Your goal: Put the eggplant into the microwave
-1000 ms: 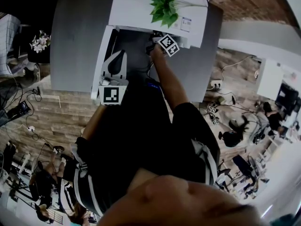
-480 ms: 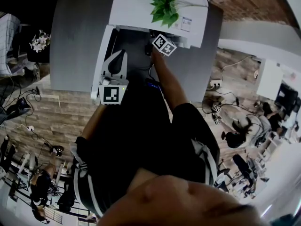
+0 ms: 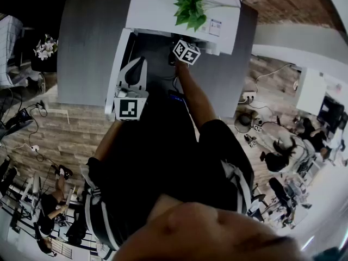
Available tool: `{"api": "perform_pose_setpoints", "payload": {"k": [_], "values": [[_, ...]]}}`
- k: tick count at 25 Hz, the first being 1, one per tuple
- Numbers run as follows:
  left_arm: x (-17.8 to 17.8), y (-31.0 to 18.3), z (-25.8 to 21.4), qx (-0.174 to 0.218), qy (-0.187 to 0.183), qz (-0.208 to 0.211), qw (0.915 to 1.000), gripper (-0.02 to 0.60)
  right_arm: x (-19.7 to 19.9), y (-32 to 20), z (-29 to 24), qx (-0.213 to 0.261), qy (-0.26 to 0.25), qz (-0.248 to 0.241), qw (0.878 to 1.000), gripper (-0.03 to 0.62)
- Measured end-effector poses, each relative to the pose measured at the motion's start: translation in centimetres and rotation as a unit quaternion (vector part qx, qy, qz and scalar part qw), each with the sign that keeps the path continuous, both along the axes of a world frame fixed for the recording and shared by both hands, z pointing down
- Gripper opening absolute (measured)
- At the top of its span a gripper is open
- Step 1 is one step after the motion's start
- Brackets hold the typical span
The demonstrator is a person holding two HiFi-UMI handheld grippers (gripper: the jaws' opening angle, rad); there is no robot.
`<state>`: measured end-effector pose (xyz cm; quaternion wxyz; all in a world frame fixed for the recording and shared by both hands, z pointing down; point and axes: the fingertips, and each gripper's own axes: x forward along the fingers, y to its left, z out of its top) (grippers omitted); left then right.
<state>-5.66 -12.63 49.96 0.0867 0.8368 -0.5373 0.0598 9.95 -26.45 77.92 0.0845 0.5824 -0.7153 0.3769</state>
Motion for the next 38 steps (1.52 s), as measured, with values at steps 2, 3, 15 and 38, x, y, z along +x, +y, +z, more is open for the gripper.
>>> {"api": "perform_pose_setpoints", "payload": {"k": [2,3,15,38], "values": [[0.1,0.0,0.1,-0.003,0.004,-0.001,1.0,0.037,0.2,0.0,-0.1,-0.001,0.018,-0.001,1.0,0.242],[0.1,0.1,0.1,-0.004,0.004,0.0,1.0,0.037,0.2,0.1,-0.2,-0.002,0.022,-0.003,1.0,0.242],[0.1,0.4,-0.1,-0.005,0.011,0.001,0.9999,0.037,0.4,0.7,-1.0,0.008,0.027,-0.011,1.0,0.241],[0.3,0.9,-0.9,0.016,0.011,0.009,0.9998,0.037,1.0,3.4,-3.5,0.029,0.07,-0.027,0.997,0.043]]}}
